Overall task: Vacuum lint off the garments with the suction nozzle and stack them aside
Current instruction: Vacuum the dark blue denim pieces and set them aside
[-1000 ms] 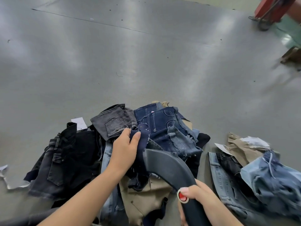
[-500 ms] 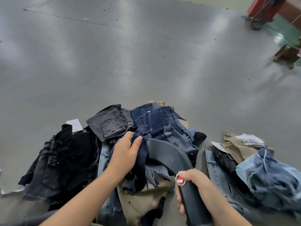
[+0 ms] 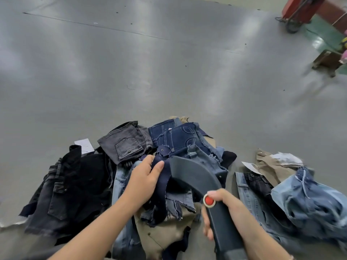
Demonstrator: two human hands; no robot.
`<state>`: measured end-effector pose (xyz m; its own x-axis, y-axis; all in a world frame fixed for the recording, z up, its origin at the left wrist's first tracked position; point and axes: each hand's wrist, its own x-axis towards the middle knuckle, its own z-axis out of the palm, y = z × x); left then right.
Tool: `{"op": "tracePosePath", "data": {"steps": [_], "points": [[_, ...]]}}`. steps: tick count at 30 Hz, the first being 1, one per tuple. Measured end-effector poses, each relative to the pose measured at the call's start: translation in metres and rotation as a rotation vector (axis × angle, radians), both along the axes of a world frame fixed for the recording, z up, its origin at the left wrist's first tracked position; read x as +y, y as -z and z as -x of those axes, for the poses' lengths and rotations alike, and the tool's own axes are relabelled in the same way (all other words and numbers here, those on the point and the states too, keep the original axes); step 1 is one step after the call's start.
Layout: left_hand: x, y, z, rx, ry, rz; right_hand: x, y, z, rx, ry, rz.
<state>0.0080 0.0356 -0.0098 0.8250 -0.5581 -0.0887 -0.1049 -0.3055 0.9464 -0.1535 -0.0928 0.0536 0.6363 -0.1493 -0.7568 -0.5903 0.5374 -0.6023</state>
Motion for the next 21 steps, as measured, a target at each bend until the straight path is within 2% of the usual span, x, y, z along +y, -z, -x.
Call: {"op": "tracePosePath", "data": {"steps": [3, 6, 7, 10, 13, 16, 19, 21], "points": [[0.001, -0.005, -0.003, 0.020, -0.019, 0.014, 0.003, 0.013, 0.014, 0.045, -0.238, 0.203], [0.002, -0.004, 0.000, 0.034, 0.007, -0.006, 0.002, 0.011, 0.003, 0.100, -0.338, 0.103], [0.002, -0.003, 0.001, 0.040, 0.020, -0.012, 0.002, 0.007, -0.003, 0.078, -0.280, 0.046], [0.001, -0.004, 0.007, 0.159, 0.071, 0.039, -0.007, 0.008, 0.001, -0.073, 0.071, -0.046], [0.000, -0.005, 0.012, 0.421, 0.036, 0.107, -0.016, 0.010, -0.006, -0.085, 0.198, -0.028], [0.002, -0.005, 0.013, 0.786, 0.021, 0.193, -0.024, 0.005, -0.009, -0.072, 0.266, 0.032], [0.002, 0.001, 0.012, 1.064, -0.106, 0.149, -0.025, 0.003, -0.003, -0.133, 0.225, 0.063], [0.004, 0.005, 0.012, 1.170, -0.197, 0.095, -0.022, 0.000, 0.001, -0.138, 0.165, 0.081]]}}
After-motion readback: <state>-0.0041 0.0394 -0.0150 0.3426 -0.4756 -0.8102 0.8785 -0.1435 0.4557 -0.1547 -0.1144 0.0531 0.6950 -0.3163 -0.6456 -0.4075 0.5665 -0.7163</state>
